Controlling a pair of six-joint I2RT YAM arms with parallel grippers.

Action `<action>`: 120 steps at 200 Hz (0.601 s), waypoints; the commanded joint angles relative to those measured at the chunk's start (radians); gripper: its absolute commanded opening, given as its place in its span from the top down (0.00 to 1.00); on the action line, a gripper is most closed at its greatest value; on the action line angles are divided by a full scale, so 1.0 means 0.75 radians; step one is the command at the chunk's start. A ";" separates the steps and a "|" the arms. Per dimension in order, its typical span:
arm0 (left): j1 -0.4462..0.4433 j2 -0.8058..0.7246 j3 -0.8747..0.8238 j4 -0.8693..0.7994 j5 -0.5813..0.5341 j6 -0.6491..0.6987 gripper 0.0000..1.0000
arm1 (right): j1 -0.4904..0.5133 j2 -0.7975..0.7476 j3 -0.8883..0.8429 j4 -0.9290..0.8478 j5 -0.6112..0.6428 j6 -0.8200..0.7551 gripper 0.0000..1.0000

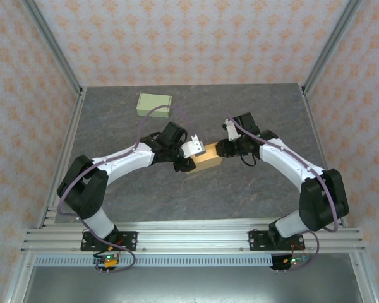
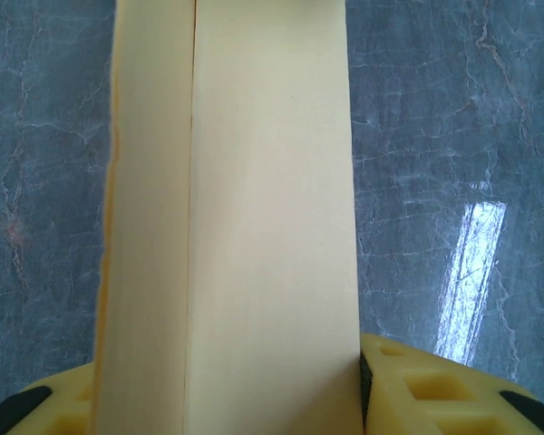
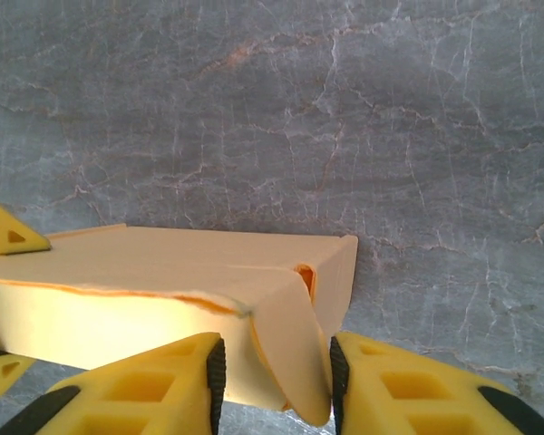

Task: Fold the paper box

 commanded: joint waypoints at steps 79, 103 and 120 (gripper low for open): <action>0.007 0.040 0.034 -0.055 0.013 0.018 0.57 | 0.041 0.047 0.128 -0.096 0.031 -0.033 0.74; 0.008 0.044 0.036 -0.055 0.015 0.019 0.57 | 0.041 0.058 0.126 -0.094 0.031 -0.029 0.76; 0.008 0.043 0.035 -0.057 0.014 0.018 0.58 | 0.040 0.058 0.106 -0.089 0.052 -0.031 0.76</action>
